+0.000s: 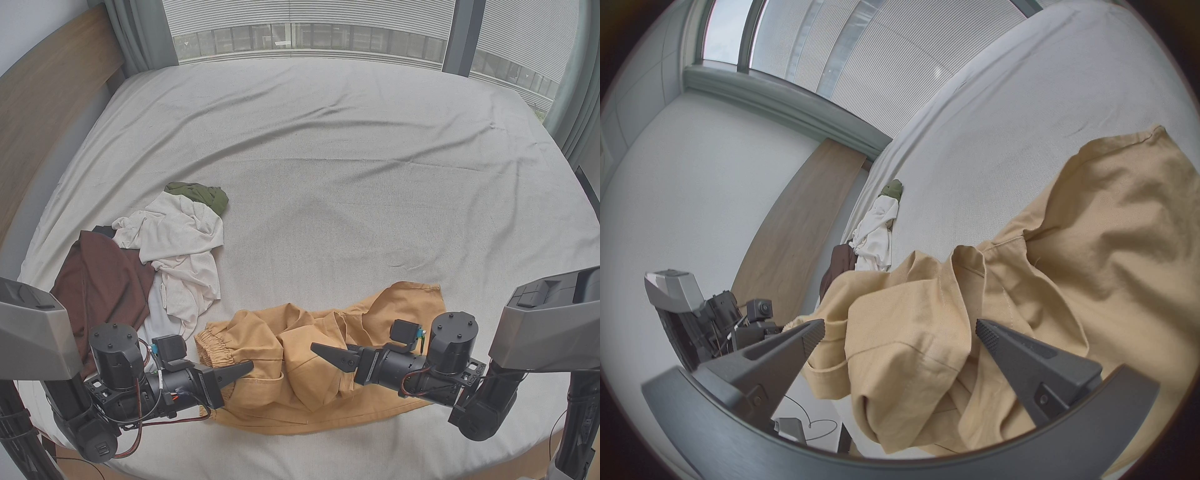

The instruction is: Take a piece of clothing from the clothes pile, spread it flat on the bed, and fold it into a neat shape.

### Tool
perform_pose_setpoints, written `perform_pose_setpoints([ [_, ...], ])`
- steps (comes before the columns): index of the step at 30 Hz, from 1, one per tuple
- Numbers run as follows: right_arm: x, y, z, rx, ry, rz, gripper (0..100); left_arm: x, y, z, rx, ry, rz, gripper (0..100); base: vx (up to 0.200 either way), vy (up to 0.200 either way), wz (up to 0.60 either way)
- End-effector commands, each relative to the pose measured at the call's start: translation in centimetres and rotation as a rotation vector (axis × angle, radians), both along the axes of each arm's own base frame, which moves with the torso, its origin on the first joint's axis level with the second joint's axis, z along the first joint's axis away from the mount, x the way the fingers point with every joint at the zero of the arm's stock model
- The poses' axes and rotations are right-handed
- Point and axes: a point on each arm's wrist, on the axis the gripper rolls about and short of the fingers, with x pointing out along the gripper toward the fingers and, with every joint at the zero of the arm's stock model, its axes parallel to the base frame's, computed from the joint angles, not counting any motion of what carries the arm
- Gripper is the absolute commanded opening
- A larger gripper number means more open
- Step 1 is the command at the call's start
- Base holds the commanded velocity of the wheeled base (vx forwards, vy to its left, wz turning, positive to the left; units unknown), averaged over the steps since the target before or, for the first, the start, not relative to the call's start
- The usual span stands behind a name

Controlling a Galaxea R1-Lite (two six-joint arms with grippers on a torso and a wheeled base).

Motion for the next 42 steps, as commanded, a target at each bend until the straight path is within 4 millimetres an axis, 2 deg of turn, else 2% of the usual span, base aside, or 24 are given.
perform_pose_setpoints([
  [1,0.2,0.5,0.2,0.038,0.017,0.007,100,0.0,0.0,0.0,-0.001,-0.002,0.000,0,0.000,0.000,0.00],
  [9,-0.8,1.2,0.2,0.056,0.057,0.042,100,0.0,0.0,0.0,-0.001,-0.002,0.000,0,0.000,0.000,0.00],
  [17,-1.7,1.1,-0.8,0.028,0.102,0.053,100,0.1,0.0,0.0,-0.001,-0.002,0.000,0,0.000,0.000,0.00],
  [26,-1.0,1.6,1.0,0.081,0.041,0.056,100,0.1,0.0,0.0,-0.001,-0.002,0.000,0,0.000,0.000,0.00],
  [27,-1.0,1.6,1.8,0.095,0.023,0.055,100,0.1,0.0,0.0,-0.001,0.000,0.000,0,0.000,0.000,0.00],
  [34,-2.0,0.7,4.1,0.158,0.023,0.053,100,0.2,0.0,-0.2,0.001,0.002,0.003,0,0.000,0.000,0.00],
  [42,-2.8,-0.1,3.7,0.139,0.061,0.069,100,0.2,0.0,-0.2,0.001,0.002,0.003,0,0.000,0.000,0.00],
])
